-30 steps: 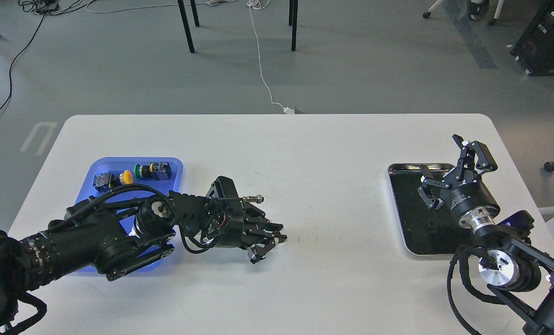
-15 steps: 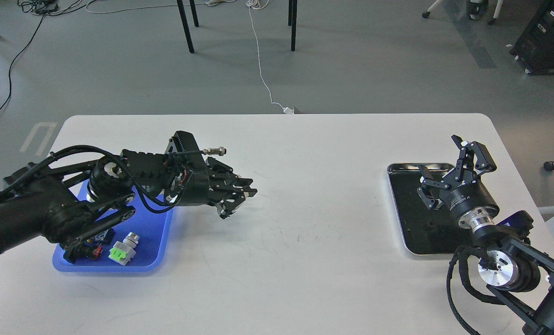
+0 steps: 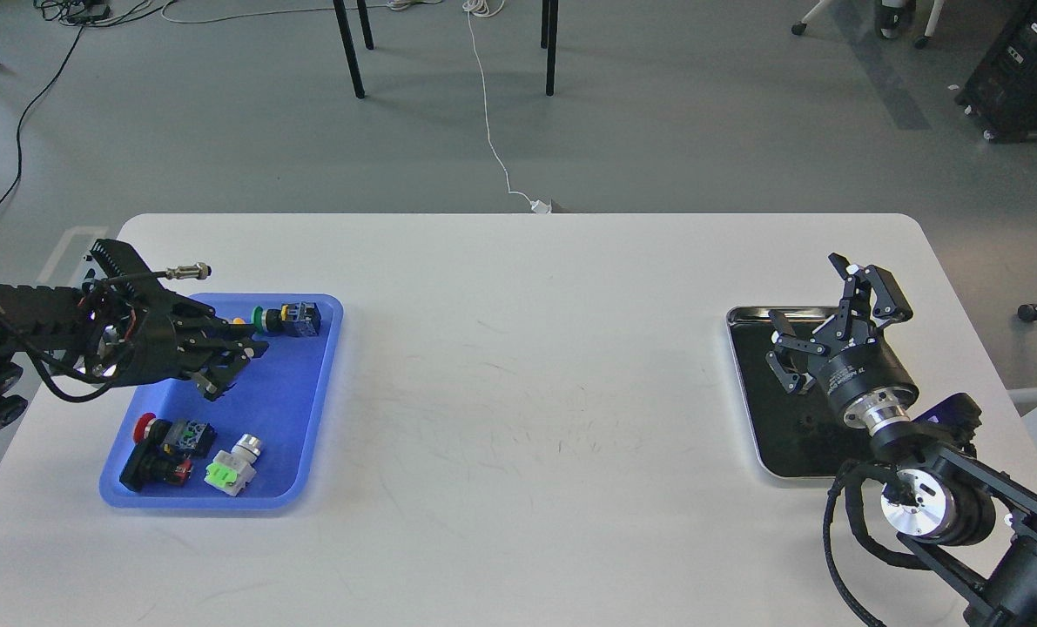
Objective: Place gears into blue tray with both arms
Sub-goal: 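Carry the gear into the blue tray and open the left gripper, then lift the left gripper from the blue tray and move right gripper to black tray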
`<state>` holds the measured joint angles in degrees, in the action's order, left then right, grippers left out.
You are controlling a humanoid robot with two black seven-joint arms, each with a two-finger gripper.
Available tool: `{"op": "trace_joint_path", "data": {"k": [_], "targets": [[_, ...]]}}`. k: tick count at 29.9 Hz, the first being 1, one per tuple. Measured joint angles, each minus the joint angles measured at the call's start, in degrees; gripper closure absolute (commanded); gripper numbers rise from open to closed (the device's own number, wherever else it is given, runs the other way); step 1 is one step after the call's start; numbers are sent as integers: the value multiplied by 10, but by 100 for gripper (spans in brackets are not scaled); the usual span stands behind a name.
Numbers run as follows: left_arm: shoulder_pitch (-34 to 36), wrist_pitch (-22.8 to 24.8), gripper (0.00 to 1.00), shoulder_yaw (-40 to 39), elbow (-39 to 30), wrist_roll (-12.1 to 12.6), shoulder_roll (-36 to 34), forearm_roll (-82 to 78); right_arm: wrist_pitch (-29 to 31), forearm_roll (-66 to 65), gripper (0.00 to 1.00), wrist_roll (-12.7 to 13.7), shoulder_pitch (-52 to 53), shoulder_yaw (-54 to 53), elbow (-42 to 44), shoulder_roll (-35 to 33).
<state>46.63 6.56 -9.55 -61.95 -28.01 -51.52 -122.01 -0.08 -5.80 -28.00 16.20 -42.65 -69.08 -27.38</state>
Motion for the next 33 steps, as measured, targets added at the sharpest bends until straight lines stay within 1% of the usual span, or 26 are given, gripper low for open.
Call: {"op": "trace_joint_path", "data": {"k": [8, 22, 27, 31, 33], "targets": [[-20, 2, 86, 0, 60, 0, 13, -1, -1, -1, 2, 0, 0, 0, 0, 1], [-41, 2, 81, -2, 61, 0, 30, 4, -1, -1, 2, 0, -1, 0, -1, 1], [-42, 2, 77, -2, 60, 0, 35, 1, 0, -1, 2, 0, 0, 0, -1, 1], [-42, 2, 67, -1, 60, 0, 35, 0, 0, -1, 2, 0, 0, 0, 0, 1], [-42, 2, 54, 0, 59, 0, 34, 0, 0, -1, 2, 0, 0, 0, 0, 1]]}}
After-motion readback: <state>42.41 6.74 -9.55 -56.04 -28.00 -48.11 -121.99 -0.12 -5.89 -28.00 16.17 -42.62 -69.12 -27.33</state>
